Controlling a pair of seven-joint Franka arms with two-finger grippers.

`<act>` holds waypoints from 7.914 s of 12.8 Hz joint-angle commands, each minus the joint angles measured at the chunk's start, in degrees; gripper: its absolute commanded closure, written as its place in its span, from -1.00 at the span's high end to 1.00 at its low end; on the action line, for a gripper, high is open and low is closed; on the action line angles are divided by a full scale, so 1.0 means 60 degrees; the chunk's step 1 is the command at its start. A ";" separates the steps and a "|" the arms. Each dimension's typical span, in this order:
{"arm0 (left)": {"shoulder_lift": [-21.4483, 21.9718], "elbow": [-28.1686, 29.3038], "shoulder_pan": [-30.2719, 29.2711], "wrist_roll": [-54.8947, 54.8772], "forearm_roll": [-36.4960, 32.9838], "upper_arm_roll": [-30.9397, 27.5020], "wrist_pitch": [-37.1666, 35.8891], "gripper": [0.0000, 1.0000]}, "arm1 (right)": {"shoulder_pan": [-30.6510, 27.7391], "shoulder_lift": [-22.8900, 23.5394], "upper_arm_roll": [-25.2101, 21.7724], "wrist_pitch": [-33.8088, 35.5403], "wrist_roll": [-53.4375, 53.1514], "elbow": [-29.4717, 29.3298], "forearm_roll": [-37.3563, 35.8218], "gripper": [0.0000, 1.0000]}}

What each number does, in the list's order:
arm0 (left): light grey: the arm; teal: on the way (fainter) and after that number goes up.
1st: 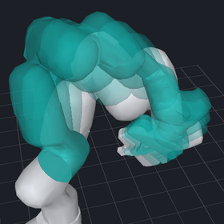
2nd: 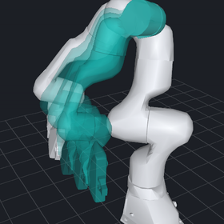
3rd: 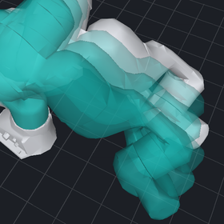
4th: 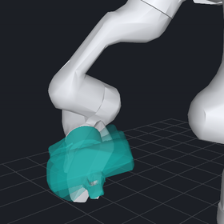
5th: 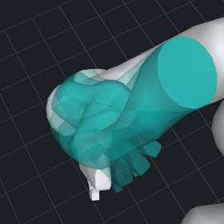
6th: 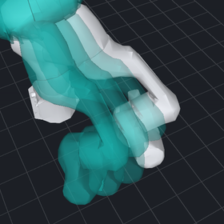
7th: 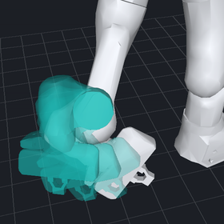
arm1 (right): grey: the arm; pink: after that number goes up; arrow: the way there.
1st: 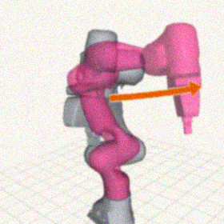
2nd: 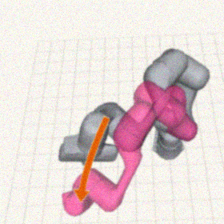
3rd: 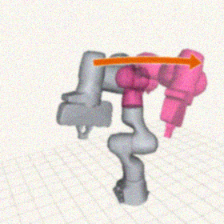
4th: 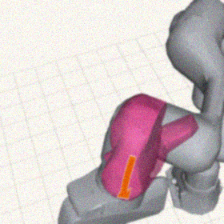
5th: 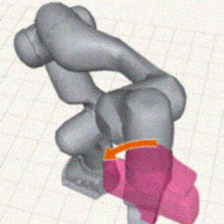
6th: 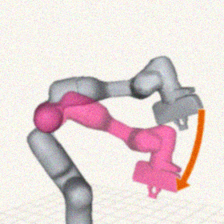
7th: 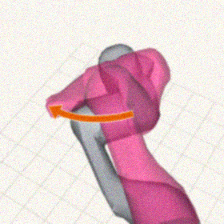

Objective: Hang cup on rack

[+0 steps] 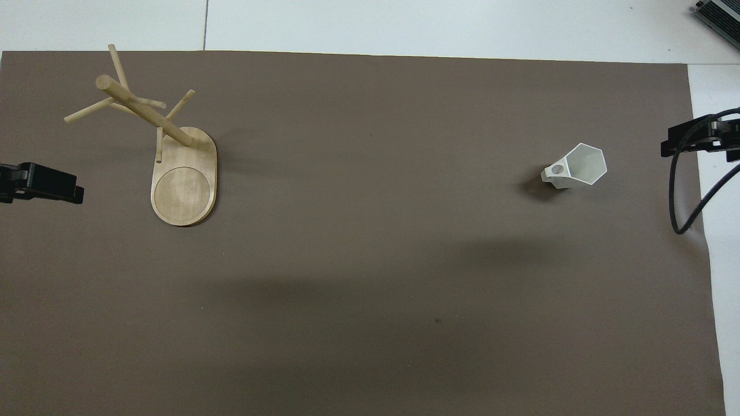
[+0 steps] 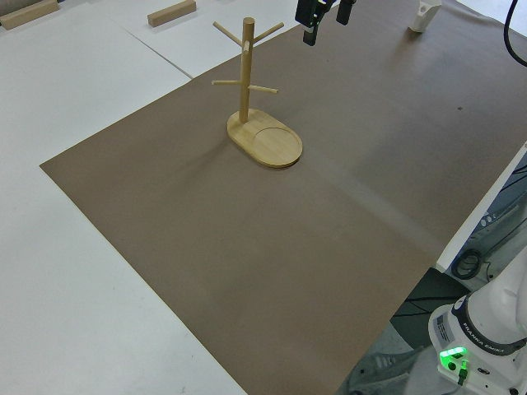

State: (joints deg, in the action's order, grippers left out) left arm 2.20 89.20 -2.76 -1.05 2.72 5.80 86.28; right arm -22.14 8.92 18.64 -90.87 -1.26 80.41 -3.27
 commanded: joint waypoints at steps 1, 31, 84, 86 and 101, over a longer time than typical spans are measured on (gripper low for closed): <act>0.0233 0.0294 0.0050 0.0189 -0.0219 0.0029 0.0210 1.00 | -0.0134 -0.0094 0.0028 0.0204 0.0283 0.0030 0.0266 1.00; 0.0189 0.0162 0.0987 -0.0955 -0.0219 -0.1099 0.0342 1.00 | -0.0661 0.2074 -0.0031 -0.6651 0.1998 0.3868 -0.0247 1.00; 0.1391 0.3195 0.1720 -1.1324 0.2839 -0.0557 0.4368 1.00 | 0.4056 0.0448 0.0862 -0.5509 -0.1283 0.1627 0.9099 -1.00; 0.1318 0.3180 0.1633 -1.1310 0.4110 -0.0557 0.4472 1.00 | 0.4360 0.0462 0.0862 -0.5931 -0.1531 0.1627 0.9099 -1.00; -0.0176 0.1321 0.2277 -1.0915 0.6036 -0.0367 0.4516 1.00 | 0.4759 0.0462 0.0862 -0.6549 -0.1826 0.1891 0.9084 -1.00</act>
State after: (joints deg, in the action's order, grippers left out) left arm 4.29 101.16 10.27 -67.39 38.09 3.87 112.99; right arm 6.82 12.92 23.72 -129.89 -11.59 90.46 50.37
